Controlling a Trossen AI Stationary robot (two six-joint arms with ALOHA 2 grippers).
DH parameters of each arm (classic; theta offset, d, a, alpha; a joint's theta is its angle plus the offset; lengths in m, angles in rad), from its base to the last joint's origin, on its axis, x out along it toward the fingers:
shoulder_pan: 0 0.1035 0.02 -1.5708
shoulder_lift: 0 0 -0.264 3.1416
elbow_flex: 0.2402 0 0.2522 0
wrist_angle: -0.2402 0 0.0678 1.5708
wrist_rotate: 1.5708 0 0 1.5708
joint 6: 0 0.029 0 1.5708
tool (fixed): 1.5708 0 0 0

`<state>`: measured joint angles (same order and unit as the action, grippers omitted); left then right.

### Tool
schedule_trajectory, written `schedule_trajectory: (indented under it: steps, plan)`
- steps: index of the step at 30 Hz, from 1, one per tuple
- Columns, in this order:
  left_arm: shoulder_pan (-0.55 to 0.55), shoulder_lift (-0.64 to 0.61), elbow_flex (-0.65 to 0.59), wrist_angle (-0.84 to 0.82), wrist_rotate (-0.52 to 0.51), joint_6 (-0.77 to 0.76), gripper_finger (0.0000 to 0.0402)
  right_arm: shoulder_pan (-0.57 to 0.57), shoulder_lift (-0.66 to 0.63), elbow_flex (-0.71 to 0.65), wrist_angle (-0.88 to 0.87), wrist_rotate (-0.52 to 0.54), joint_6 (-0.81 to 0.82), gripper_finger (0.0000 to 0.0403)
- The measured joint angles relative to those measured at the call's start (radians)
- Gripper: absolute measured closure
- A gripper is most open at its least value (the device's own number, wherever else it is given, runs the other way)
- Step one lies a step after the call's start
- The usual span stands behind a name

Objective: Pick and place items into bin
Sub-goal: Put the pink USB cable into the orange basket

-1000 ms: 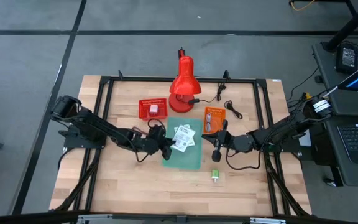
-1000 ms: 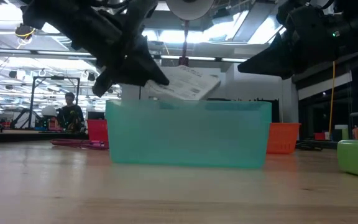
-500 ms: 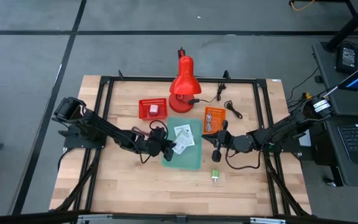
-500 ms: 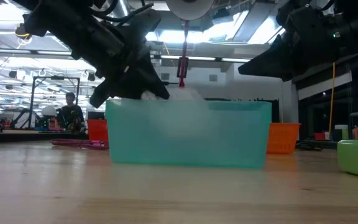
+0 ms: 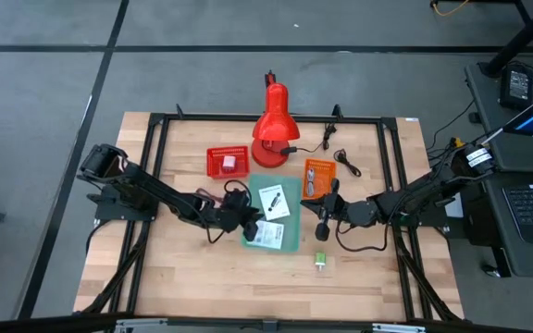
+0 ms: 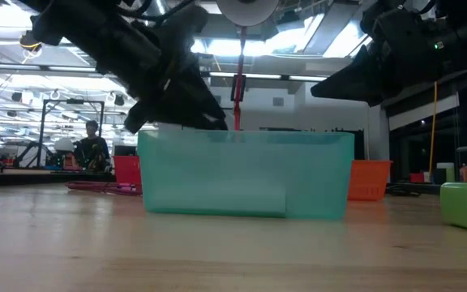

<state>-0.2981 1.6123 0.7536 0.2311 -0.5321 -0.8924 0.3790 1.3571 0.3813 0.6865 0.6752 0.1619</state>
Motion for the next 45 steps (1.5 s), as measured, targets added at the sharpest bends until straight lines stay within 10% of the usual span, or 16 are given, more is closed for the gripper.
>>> schedule_trajectory:
  steps: [17,45]
  plan:
    - [-0.053,-0.339,0.000,-0.124,0.085,0.532,0.0299,0.019,0.000,0.000,0.076,-0.034,0.070,0.0403]
    - [-0.108,-0.435,-0.001,-0.793,0.011,0.513,0.0200,0.057,0.000,0.000,0.080,-0.051,0.070,0.0402]
